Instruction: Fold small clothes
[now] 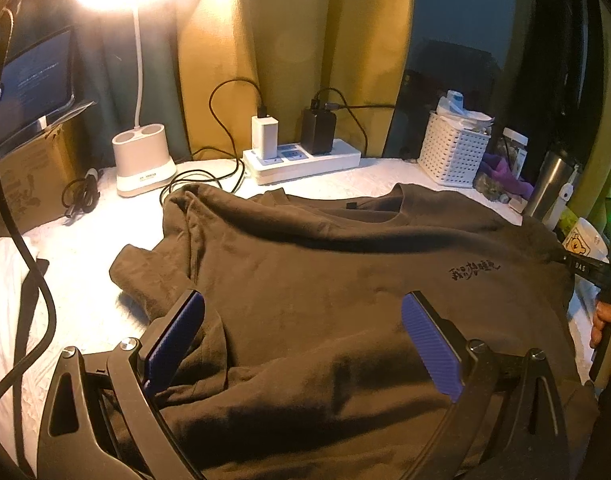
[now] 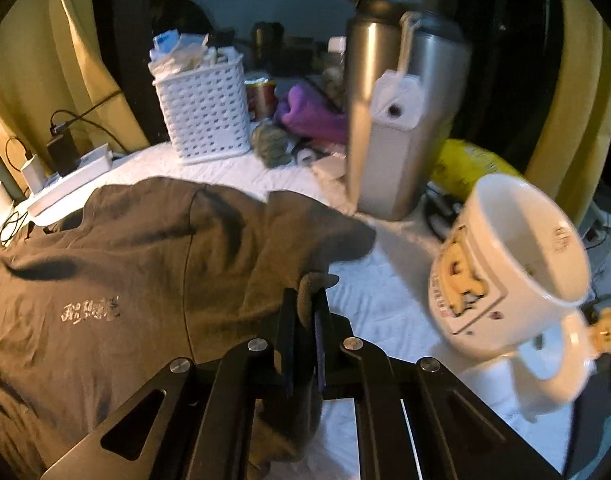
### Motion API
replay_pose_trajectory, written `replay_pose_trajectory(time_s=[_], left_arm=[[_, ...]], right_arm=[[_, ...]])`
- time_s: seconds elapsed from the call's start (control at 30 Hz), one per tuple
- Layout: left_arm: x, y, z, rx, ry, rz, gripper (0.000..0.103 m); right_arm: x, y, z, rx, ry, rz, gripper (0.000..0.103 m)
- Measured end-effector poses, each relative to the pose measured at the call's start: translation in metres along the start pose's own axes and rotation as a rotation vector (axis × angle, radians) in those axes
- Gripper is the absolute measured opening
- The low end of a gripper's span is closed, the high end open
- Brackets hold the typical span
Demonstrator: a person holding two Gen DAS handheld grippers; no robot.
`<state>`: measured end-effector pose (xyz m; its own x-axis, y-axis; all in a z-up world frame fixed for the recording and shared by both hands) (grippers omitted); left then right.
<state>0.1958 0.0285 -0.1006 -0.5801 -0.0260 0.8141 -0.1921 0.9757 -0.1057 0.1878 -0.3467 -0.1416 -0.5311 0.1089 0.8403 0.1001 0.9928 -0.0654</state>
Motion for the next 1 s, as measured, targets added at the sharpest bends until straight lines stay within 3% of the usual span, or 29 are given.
replay_pose_trajectory(time_s=[0.37,0.53,0.87,0.9,0.97,1.0], left_arm=[[0.023,0.012,0.010,0.014,-0.035,0.010,0.098],[0.027,0.022,0.016,0.030,-0.035,0.008,0.098],[0.027,0.037,0.028,0.051,-0.015,0.018,0.098],[0.028,0.038,0.028,0.052,-0.016,0.019,0.098],[0.029,0.040,0.029,0.055,-0.018,0.019,0.098],[0.030,0.041,0.030,0.058,-0.018,0.019,0.098]], right_arm=[[0.031,0.066,-0.004,0.165,-0.076,-0.021,0.007],[0.023,0.108,0.014,0.277,-0.035,-0.027,0.007],[0.011,0.150,0.052,0.361,0.066,-0.084,0.011],[0.012,0.154,0.055,0.365,0.076,-0.100,0.016],[0.014,0.159,0.059,0.370,0.087,-0.129,0.044],[0.016,0.163,0.062,0.371,0.091,-0.152,0.073]])
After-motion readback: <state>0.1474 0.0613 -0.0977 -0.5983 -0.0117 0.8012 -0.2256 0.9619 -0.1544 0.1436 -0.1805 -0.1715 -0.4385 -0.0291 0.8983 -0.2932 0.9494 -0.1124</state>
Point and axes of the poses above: each gripper's, at about its wrist camera, not at the fingertips, and x roughly against the way its jaws point, y to its left, z to its underside, the point moved 8 cm from there along -x, roughly the way its jaws point, and after that the axes turned 14 degrees about y, right-handed, at the moved point
